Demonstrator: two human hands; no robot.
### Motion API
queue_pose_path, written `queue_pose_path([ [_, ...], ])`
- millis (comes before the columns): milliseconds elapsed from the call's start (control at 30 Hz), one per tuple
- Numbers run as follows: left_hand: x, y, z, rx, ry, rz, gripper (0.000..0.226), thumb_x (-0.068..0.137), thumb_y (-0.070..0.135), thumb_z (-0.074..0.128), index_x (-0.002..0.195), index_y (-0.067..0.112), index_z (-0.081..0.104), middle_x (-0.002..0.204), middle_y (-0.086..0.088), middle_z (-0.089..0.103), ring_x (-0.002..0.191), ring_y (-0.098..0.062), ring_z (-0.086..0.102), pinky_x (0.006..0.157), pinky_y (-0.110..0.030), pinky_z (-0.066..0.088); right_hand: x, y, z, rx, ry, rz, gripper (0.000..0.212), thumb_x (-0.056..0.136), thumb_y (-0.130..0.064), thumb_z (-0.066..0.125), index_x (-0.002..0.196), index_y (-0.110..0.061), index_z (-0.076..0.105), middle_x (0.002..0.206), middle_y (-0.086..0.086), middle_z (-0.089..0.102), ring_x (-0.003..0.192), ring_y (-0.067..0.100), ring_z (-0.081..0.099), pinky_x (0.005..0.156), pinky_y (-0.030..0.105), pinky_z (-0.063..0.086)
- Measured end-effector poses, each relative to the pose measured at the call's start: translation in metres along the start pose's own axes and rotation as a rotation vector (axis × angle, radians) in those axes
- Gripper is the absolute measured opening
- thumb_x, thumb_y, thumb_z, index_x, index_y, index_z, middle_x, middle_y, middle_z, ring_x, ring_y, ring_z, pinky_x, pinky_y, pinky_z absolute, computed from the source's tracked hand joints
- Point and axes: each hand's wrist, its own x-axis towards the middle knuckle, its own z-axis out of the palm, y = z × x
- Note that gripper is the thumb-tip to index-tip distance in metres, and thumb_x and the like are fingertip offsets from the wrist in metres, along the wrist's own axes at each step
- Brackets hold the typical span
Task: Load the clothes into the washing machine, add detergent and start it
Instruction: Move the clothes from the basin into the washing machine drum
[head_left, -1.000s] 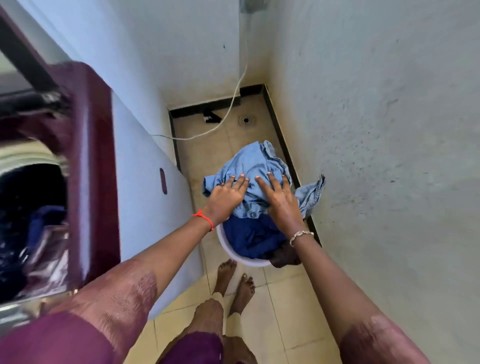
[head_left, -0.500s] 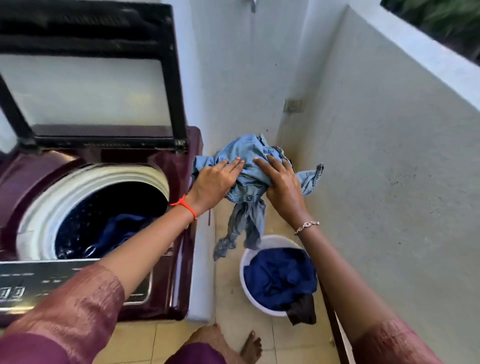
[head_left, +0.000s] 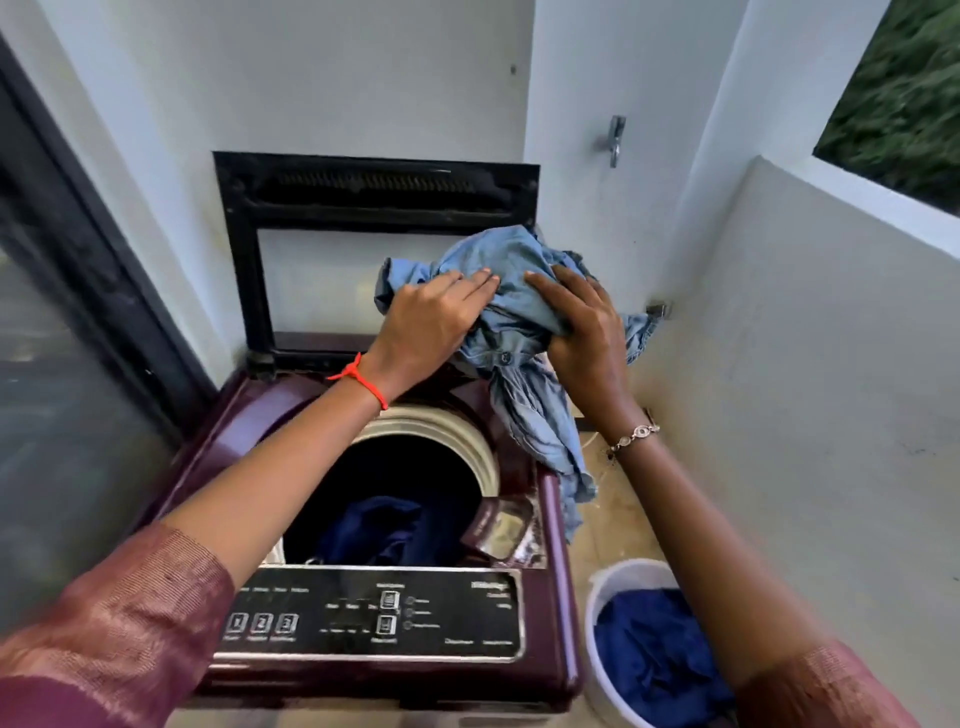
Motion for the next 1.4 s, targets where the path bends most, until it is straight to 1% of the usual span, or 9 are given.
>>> queue_pose_path([
  [300, -0.084, -0.031, 0.002, 0.034, -0.17, 0.093, 0.036, 0.076, 0.003, 0.048, 0.102, 0.012, 0.072, 0.099, 0.002, 0.074, 0.073, -0.018, 0.069, 0.044, -0.022, 0.051, -0.058, -0.03, 0.071, -0.003, -0.216, 0.08, 0.069, 0.069, 0.014, 0.059, 0.131, -0.016, 0.05, 0.133, 0.015, 0.05, 0.124, 0.037, 0.044, 0.093, 0.053, 0.047],
  [400, -0.107, -0.02, 0.014, -0.006, -0.266, 0.078, 0.036, 0.076, 0.007, 0.043, 0.093, 0.015, 0.074, 0.089, 0.004, 0.074, 0.066, -0.017, 0.068, 0.04, -0.021, 0.049, -0.081, -0.009, 0.074, 0.029, -0.503, 0.17, 0.071, 0.079, -0.012, 0.069, 0.141, -0.025, 0.035, 0.15, 0.009, 0.029, 0.139, 0.029, 0.027, 0.113, 0.049, 0.028],
  [500, -0.129, -0.014, 0.022, -0.069, -0.329, 0.03, 0.036, 0.075, 0.006, 0.041, 0.087, 0.012, 0.074, 0.08, 0.001, 0.074, 0.062, -0.02, 0.068, 0.037, -0.024, 0.049, -0.091, 0.016, 0.062, 0.212, -0.614, 0.369, 0.091, 0.072, -0.037, 0.076, 0.145, -0.029, 0.021, 0.155, 0.0, 0.019, 0.142, 0.014, 0.018, 0.117, 0.038, 0.02],
  [633, -0.155, -0.015, 0.026, -0.107, -0.381, -0.016, 0.033, 0.061, -0.006, 0.065, 0.091, 0.003, 0.073, 0.089, -0.007, 0.074, 0.068, -0.027, 0.07, 0.039, -0.027, 0.051, -0.107, 0.068, 0.047, 0.115, -0.794, 0.641, 0.115, 0.066, -0.035, 0.081, 0.148, -0.027, 0.001, 0.157, 0.002, 0.003, 0.144, 0.018, 0.008, 0.117, 0.04, 0.018],
  [833, -0.17, -0.009, 0.027, -0.125, -0.396, -0.049, 0.04, 0.056, -0.012, 0.068, 0.092, 0.006, 0.074, 0.09, -0.005, 0.075, 0.072, -0.025, 0.071, 0.041, -0.026, 0.052, -0.118, 0.1, 0.056, 0.045, -0.87, 0.783, 0.125, 0.061, -0.025, 0.086, 0.148, -0.027, -0.003, 0.156, 0.012, -0.007, 0.144, 0.024, -0.01, 0.116, 0.048, 0.012],
  [933, -0.174, -0.004, 0.029, -0.14, -0.454, -0.073, 0.052, 0.045, -0.012, 0.084, 0.093, 0.007, 0.074, 0.092, -0.003, 0.074, 0.075, -0.025, 0.071, 0.043, -0.026, 0.053, -0.111, 0.101, 0.065, 0.087, -0.856, 0.79, 0.114, 0.067, -0.011, 0.079, 0.148, -0.028, 0.001, 0.154, 0.016, 0.006, 0.143, 0.031, 0.012, 0.113, 0.048, 0.027],
  [1033, -0.176, -0.002, 0.028, -0.155, -0.472, -0.079, 0.053, 0.042, -0.01, 0.086, 0.091, 0.008, 0.075, 0.091, -0.002, 0.075, 0.074, -0.024, 0.071, 0.042, -0.025, 0.052, -0.105, 0.099, 0.073, 0.082, -0.777, 0.776, 0.092, 0.071, -0.003, 0.071, 0.147, -0.019, 0.021, 0.135, 0.018, 0.043, 0.114, 0.03, 0.051, 0.092, 0.034, 0.047],
  [1200, -0.179, -0.006, 0.028, -0.16, -0.461, -0.101, 0.051, 0.046, -0.011, 0.084, 0.092, 0.008, 0.075, 0.092, -0.002, 0.075, 0.077, -0.026, 0.071, 0.046, -0.026, 0.053, -0.092, 0.079, 0.081, -0.206, -0.582, 0.692, 0.043, 0.077, -0.005, 0.058, 0.12, -0.013, 0.061, 0.112, 0.019, 0.065, 0.1, 0.036, 0.061, 0.081, 0.037, 0.05],
  [1400, -0.174, -0.02, 0.014, -0.164, -0.402, -0.153, 0.047, 0.049, -0.013, 0.082, 0.092, 0.005, 0.074, 0.092, -0.004, 0.074, 0.075, -0.025, 0.07, 0.045, -0.027, 0.054, -0.053, 0.047, 0.085, -0.281, -0.456, 0.509, 0.039, 0.079, 0.002, 0.051, 0.114, -0.01, 0.064, 0.103, 0.02, 0.067, 0.091, 0.038, 0.062, 0.073, 0.038, 0.049],
])
